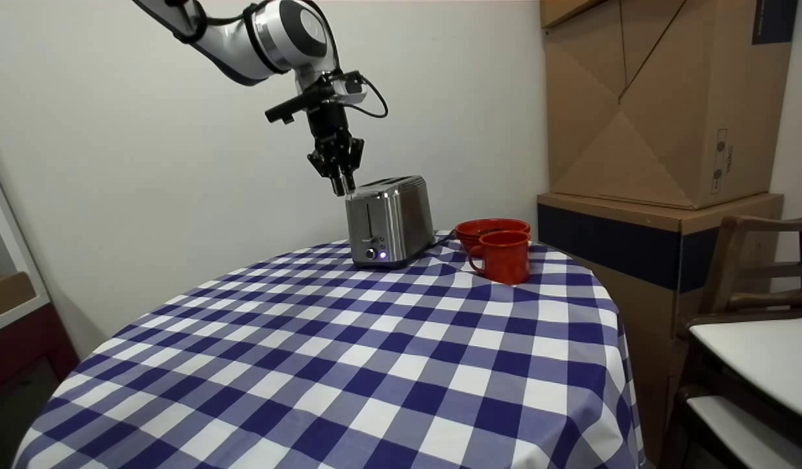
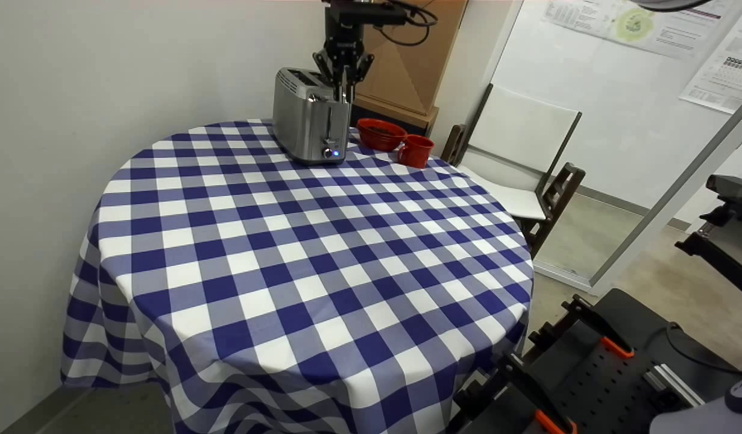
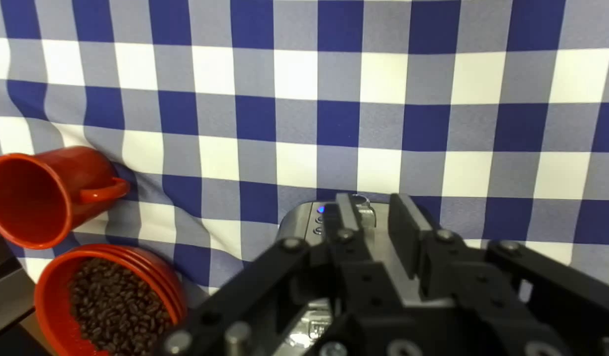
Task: Turn on the toaster
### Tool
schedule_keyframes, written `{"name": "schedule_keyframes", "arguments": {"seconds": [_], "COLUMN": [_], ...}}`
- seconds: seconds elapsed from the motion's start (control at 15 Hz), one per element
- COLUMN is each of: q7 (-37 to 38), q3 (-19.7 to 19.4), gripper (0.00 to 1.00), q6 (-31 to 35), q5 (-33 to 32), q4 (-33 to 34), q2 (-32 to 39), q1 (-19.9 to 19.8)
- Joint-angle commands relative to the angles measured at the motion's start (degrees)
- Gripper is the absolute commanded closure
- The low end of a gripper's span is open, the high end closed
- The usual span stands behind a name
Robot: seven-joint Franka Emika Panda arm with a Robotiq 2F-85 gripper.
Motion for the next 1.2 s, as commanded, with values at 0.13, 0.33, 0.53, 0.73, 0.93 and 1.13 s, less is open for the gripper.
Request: {"name": "schedule_keyframes", "arguments": {"seconds": [0.13,0.33,0.53,0.73,0.93,1.13], "q7": [-1.04,-1.48,-3.0,-5.1,-6.93,-7.86], "q3": [1.5,2.59,3.31,2.35,2.56,3.03], "gripper": [0.28,0.07,0.0,0.0,0.0,0.0], "q6": [-5.47,-3.97,-1.72,3.77,9.95,14.62], "q5": [0.55,0.2,-0.68,-1.21,-2.08,-1.14], "q4": [-11.5,-20.26,-27.97,-35.22,-43.16,-51.33], "q2": [-10.42,-16.0,-21.29,-26.43,-31.66,-37.01], "q1": [0.65,0.83,0.64,1.36,1.21,0.62]}}
